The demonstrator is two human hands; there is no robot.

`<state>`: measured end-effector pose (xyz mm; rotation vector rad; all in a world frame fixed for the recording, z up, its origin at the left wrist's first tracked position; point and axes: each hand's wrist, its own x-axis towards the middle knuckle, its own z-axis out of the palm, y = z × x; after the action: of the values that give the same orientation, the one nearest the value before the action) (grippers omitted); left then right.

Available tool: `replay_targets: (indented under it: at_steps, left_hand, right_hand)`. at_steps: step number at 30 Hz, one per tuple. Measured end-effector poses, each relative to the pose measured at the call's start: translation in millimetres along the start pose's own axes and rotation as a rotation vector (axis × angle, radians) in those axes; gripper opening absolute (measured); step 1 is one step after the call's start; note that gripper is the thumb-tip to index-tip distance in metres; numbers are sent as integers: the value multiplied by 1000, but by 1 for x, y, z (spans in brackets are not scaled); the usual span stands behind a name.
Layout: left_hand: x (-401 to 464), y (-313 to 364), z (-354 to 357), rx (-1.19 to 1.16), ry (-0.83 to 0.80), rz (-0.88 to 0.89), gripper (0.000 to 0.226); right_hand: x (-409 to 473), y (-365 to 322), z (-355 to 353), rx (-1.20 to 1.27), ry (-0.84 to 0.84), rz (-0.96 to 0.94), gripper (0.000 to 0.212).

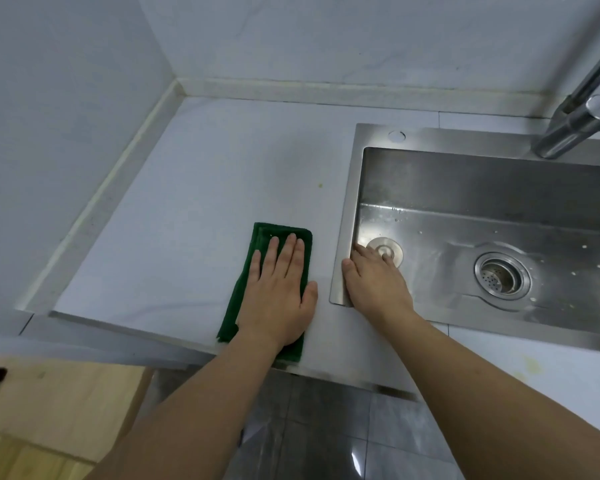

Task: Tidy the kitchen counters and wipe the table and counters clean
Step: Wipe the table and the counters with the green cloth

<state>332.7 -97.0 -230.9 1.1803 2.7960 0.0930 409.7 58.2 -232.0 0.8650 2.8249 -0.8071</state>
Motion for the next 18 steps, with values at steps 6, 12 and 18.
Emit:
replay_targets:
  at_steps: [6,12,18]
  left_hand:
    - [35,0,-6,-11,7,3,70]
    - [59,1,-6,-30,15,-5,71]
    - [90,1,-11,-40,17,0,71]
  right_hand:
    - [5,-4,-9,213,-47,165,39]
    - [26,2,-26,313,96,138,46]
    - [108,16,-68,-122,20,71,76]
